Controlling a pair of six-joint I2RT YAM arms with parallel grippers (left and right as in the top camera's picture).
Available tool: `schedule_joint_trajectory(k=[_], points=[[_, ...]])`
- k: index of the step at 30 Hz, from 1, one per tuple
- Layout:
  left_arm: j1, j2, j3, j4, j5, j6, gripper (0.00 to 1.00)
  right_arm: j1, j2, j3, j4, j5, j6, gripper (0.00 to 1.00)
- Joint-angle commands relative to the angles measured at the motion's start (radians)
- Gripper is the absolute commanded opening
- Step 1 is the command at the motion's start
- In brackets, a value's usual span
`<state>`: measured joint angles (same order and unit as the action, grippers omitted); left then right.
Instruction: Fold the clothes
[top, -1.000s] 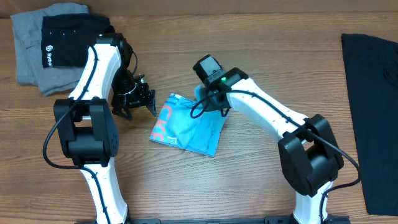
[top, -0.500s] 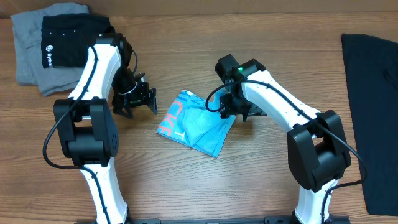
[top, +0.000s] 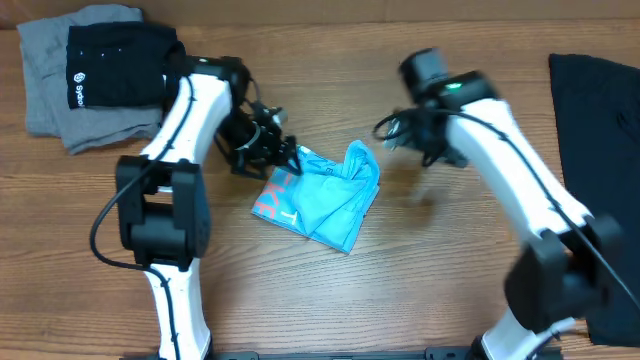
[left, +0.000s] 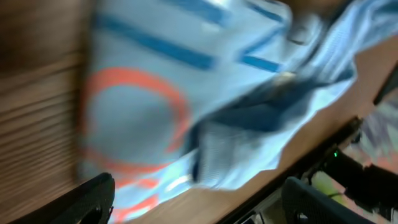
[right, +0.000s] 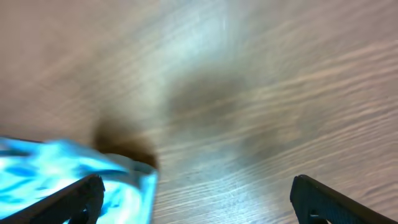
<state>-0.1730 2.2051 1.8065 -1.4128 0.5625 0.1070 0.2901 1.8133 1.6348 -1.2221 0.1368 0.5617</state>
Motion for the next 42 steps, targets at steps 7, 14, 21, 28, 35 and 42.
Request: schedule_joint_trajectory(k=[7,14,21,28,35,42], points=[[-0.117,-0.008,-0.077,0.099,0.063,-0.033,0.89,-0.127,-0.101,0.030,-0.033,-0.062,-0.043,1.00],[-0.142,-0.008,-0.084,0.098,0.068,-0.031,0.63,-0.129,-0.101,0.029,-0.012,-0.061,-0.043,1.00],[-0.191,-0.010,-0.073,0.016,0.119,0.075,0.33,-0.129,-0.100,0.027,0.069,-0.041,-0.065,1.00],[-0.291,-0.010,-0.074,-0.032,0.136,0.081,0.33,-0.161,-0.100,0.027,0.112,-0.023,-0.065,1.00],[-0.382,-0.010,-0.074,-0.027,0.147,0.080,0.50,-0.262,-0.100,0.027,0.132,-0.077,-0.066,1.00],[-0.433,-0.011,-0.074,-0.028,0.190,0.089,0.52,-0.354,-0.100,0.027,0.135,-0.125,-0.088,1.00]])
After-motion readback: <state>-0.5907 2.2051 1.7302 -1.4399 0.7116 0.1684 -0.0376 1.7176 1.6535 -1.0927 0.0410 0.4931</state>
